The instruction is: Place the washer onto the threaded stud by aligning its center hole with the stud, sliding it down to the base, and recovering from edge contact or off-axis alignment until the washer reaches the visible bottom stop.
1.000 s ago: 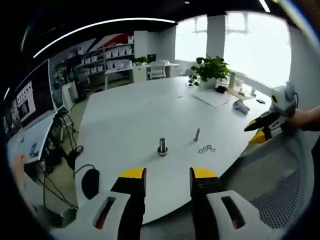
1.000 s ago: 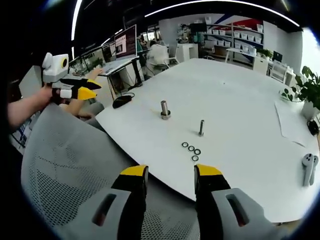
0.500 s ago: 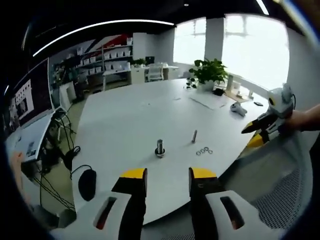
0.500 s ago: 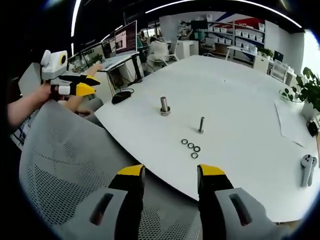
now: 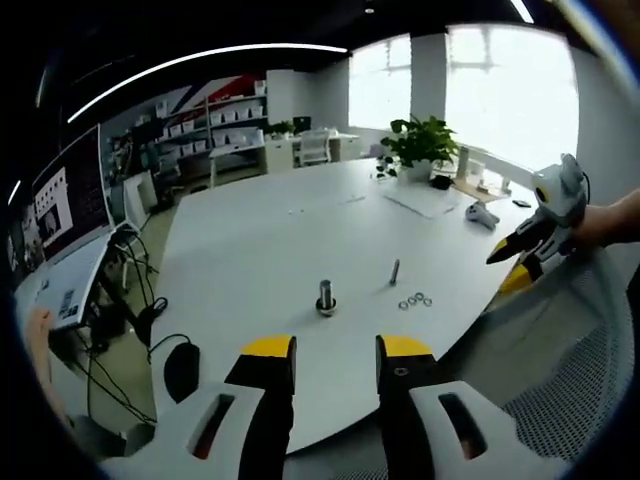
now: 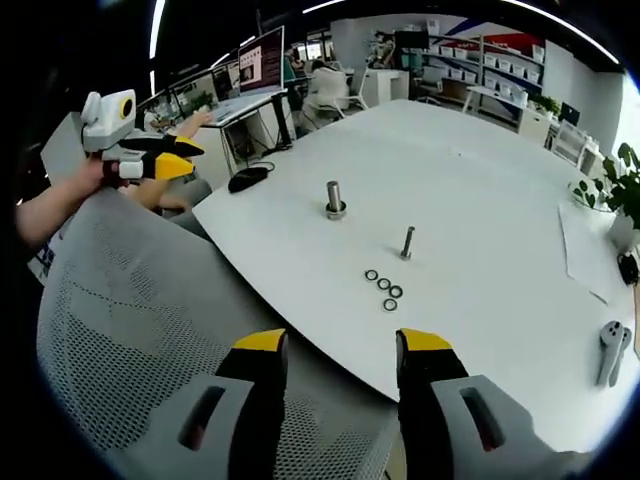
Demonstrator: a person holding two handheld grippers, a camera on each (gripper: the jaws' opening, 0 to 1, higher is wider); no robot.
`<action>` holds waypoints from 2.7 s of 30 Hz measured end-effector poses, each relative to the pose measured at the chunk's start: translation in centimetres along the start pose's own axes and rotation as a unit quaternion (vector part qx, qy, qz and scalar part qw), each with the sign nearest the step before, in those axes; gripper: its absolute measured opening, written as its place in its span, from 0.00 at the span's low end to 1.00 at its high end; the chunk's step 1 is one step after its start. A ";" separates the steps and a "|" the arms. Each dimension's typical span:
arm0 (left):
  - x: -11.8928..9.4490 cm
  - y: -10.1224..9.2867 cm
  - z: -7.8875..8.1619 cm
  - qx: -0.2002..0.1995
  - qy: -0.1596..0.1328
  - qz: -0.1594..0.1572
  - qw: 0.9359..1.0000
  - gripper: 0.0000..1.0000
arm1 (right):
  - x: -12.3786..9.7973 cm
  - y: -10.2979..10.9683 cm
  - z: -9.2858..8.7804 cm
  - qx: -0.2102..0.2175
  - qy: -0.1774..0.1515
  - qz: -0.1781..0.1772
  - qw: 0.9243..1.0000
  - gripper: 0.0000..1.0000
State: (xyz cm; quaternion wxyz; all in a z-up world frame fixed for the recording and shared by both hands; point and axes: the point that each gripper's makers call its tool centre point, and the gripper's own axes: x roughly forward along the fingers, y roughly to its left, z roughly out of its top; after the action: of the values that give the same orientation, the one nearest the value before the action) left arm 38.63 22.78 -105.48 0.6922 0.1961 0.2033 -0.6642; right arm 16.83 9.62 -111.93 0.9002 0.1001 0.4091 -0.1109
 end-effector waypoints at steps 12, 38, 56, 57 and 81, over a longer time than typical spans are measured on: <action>-0.1 0.4 0.2 -0.003 -0.008 0.003 1.000 0.30 | 2.8 -3.7 1.6 -0.024 0.023 -0.024 0.999 0.42; 0.1 0.3 -0.3 0.017 0.006 0.015 1.000 0.29 | 10.8 -5.2 -2.2 -0.042 0.108 -0.014 0.993 0.29; 0.3 0.4 -0.7 0.021 0.018 0.014 1.000 0.28 | 13.1 -4.2 -2.7 -0.094 0.145 0.020 0.985 0.29; 0.4 0.4 -0.8 0.021 0.019 0.014 0.999 0.28 | 13.0 -4.2 -2.7 -0.097 0.147 0.021 0.984 0.28; 0.6 0.7 -1.4 0.030 0.037 0.023 0.999 0.26 | 13.5 -4.5 -2.9 -0.243 0.258 0.066 0.933 0.22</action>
State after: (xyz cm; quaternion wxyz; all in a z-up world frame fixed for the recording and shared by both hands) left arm 39.34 23.10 -106.95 0.6929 0.2456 0.2044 -0.6464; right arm 22.14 4.50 -124.46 0.7658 -0.0698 0.6341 0.0807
